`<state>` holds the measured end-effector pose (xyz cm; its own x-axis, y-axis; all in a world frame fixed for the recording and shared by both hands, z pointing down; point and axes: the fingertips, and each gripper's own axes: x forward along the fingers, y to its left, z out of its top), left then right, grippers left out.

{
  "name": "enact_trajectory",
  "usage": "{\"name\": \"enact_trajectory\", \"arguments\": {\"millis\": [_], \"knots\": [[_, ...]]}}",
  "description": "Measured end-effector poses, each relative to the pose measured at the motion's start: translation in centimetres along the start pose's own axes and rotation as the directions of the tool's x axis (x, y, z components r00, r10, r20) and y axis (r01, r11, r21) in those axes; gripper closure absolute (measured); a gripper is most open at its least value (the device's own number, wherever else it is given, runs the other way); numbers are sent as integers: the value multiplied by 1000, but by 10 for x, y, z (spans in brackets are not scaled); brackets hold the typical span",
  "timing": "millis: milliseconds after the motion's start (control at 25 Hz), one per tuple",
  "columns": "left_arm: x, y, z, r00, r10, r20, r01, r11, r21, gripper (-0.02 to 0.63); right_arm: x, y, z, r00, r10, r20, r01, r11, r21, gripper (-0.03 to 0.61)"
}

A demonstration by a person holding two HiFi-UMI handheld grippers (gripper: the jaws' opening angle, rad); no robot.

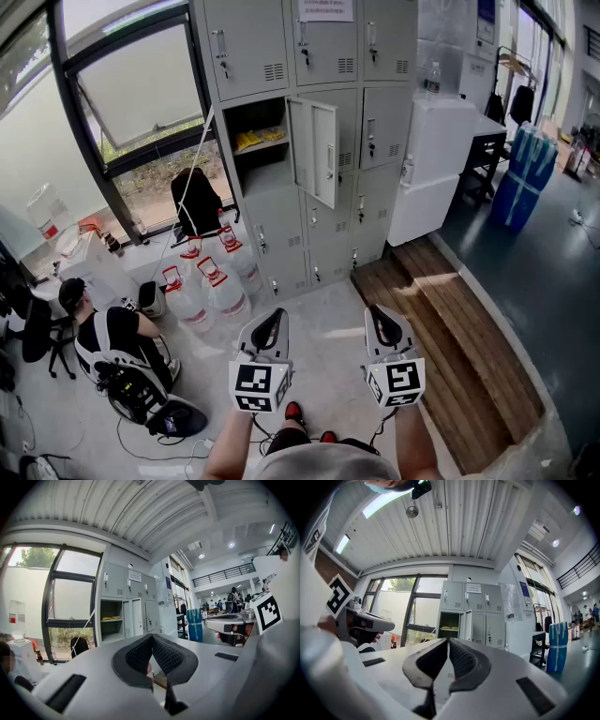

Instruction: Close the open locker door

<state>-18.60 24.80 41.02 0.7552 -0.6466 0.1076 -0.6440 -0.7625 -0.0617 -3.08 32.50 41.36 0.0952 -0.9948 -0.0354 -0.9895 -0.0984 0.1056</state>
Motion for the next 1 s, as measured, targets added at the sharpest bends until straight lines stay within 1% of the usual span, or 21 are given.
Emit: {"name": "enact_trajectory", "arguments": {"millis": [360,640,800,1000], "knots": [[1,-7,2,1000,-13,4,13,1000,3,592,-4,-6,5,1000,-11,20,11,1000,5,551],[7,-23,3,999,-35,8,35,999,7,592,-18,-20,-1,999,-35,3,35,999,0,551],[22,-32,2,998,-65,7,64,998,12,592,-22,-34,-8,998,-62,-10,62,998,-3,551],[64,-42,0,995,-105,5,105,994,10,592,-5,-61,-18,996,-87,-19,86,996,-16,551]]}}
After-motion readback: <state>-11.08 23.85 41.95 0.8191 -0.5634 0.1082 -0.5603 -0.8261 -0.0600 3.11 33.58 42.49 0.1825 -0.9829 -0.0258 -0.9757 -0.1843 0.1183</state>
